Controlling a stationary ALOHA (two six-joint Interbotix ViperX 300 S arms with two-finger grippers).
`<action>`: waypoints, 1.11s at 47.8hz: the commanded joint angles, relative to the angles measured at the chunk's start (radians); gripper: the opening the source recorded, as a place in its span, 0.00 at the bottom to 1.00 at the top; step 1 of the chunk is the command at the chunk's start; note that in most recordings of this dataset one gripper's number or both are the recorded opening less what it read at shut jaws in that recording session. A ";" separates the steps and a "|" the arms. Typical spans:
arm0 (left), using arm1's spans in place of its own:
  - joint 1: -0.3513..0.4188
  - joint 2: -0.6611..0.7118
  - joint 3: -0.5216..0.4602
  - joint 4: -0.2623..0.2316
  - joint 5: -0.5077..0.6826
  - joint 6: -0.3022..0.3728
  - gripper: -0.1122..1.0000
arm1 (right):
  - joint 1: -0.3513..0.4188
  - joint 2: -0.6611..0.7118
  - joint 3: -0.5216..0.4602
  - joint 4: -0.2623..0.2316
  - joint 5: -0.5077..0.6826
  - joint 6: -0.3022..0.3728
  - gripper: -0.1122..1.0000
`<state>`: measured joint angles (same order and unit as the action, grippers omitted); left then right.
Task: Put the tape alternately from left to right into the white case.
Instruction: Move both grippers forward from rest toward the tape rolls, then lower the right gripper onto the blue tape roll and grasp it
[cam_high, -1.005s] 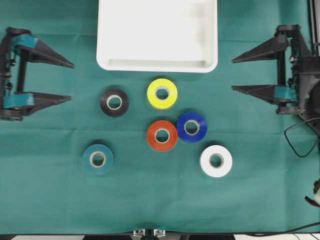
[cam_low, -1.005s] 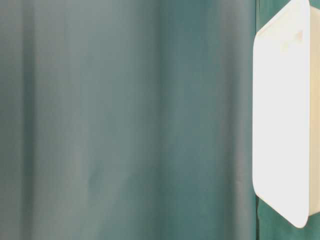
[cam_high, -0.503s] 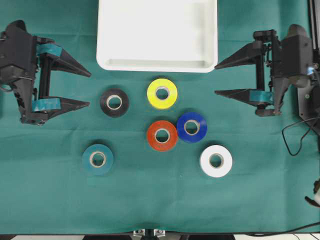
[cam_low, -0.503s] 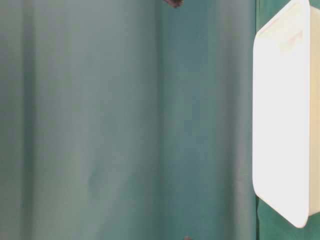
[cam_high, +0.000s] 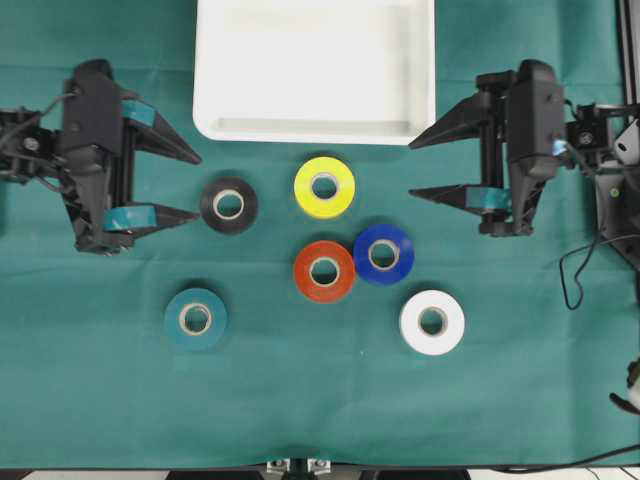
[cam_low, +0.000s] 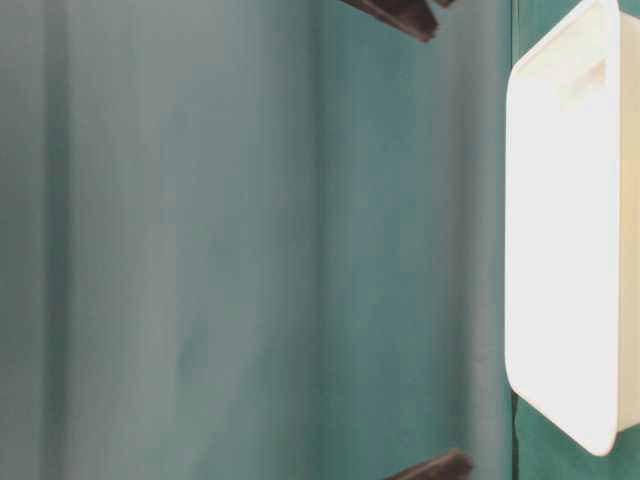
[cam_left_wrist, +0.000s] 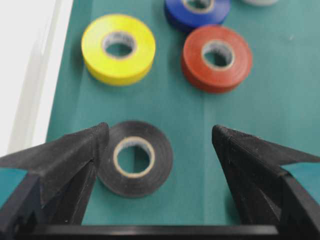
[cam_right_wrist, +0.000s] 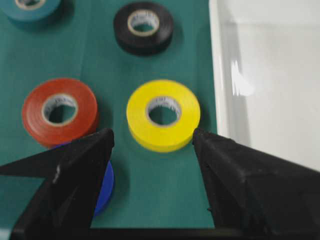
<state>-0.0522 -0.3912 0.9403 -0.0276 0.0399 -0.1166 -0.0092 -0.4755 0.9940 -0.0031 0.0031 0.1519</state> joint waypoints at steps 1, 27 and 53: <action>0.005 0.015 -0.021 -0.002 0.018 0.000 0.62 | -0.002 0.018 -0.034 0.000 0.009 0.002 0.79; 0.005 0.041 -0.031 -0.002 0.038 0.000 0.62 | -0.002 0.095 -0.066 0.000 0.028 0.003 0.79; 0.005 0.041 -0.028 -0.002 0.038 0.000 0.62 | 0.080 0.095 -0.066 0.000 0.060 0.048 0.79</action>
<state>-0.0506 -0.3436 0.9158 -0.0276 0.0828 -0.1166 0.0568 -0.3743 0.9511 -0.0046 0.0644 0.1887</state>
